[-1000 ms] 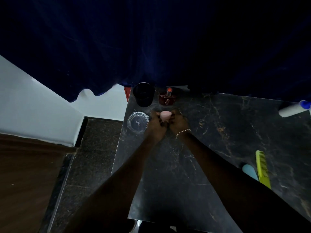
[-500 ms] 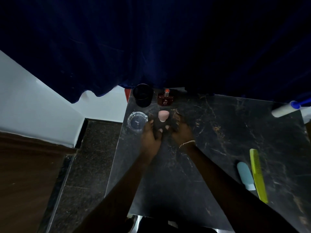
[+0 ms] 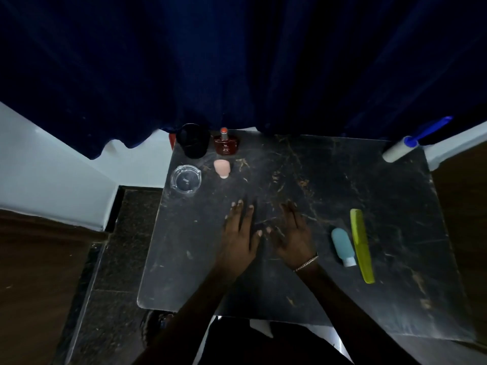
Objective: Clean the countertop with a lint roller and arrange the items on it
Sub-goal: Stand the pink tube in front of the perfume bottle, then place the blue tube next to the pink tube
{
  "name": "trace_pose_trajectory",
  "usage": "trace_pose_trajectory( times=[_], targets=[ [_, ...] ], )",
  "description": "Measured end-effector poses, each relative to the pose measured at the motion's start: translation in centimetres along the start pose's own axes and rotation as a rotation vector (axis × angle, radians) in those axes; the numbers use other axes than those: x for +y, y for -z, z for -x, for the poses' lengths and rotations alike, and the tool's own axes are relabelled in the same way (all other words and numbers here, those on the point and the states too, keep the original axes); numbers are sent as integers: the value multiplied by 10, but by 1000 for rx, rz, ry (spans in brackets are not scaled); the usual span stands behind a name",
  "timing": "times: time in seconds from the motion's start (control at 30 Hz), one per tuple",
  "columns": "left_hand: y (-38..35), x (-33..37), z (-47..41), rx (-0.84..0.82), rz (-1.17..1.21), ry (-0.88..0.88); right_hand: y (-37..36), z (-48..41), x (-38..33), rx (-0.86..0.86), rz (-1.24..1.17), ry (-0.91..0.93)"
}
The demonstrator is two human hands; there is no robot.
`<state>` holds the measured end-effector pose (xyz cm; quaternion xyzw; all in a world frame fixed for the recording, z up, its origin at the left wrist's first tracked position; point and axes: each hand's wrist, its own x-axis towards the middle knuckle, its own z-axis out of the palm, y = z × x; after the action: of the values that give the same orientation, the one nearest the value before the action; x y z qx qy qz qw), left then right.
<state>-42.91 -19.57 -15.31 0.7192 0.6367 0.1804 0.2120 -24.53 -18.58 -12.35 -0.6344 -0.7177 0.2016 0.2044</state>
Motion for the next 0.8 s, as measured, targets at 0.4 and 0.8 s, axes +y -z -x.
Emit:
trace_pose_trajectory(
  times=[0.4, 0.8],
  targets=[
    [-87, 169, 31, -142, -125, -151, 100, 78, 133, 39, 77, -275],
    [-133, 251, 5, -287, 348, 478, 111, 77, 178, -260, 90, -510]
  ],
)
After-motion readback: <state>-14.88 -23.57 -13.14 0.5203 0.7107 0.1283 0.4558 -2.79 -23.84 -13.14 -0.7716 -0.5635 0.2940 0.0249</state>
